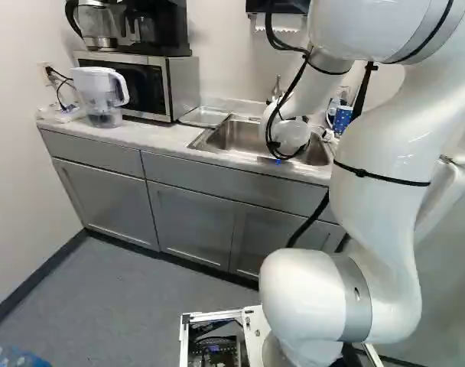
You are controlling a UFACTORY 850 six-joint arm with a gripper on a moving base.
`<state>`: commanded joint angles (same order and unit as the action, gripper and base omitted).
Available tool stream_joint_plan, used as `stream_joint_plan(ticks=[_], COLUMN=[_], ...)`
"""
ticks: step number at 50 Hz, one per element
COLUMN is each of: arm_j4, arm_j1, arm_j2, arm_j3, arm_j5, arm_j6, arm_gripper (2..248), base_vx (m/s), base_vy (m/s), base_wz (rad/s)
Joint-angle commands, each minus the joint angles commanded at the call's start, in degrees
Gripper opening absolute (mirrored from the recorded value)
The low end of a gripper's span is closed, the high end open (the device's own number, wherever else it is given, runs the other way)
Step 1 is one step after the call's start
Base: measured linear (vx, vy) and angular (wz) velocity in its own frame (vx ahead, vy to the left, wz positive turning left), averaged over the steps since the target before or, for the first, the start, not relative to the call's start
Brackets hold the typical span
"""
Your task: Rinse the cup and place it in the tray
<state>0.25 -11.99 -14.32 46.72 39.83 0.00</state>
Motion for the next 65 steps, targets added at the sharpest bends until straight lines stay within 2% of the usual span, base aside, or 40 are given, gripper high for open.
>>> stream_joint_plan(ticks=[65], arm_j4=[0.0], arm_j1=[0.0], arm_j2=[0.0], arm_j3=[0.0], arm_j5=[0.0], arm_j6=[0.0], arm_gripper=[126], base_vx=[0.000], base_vy=[0.000], base_wz=[0.000])
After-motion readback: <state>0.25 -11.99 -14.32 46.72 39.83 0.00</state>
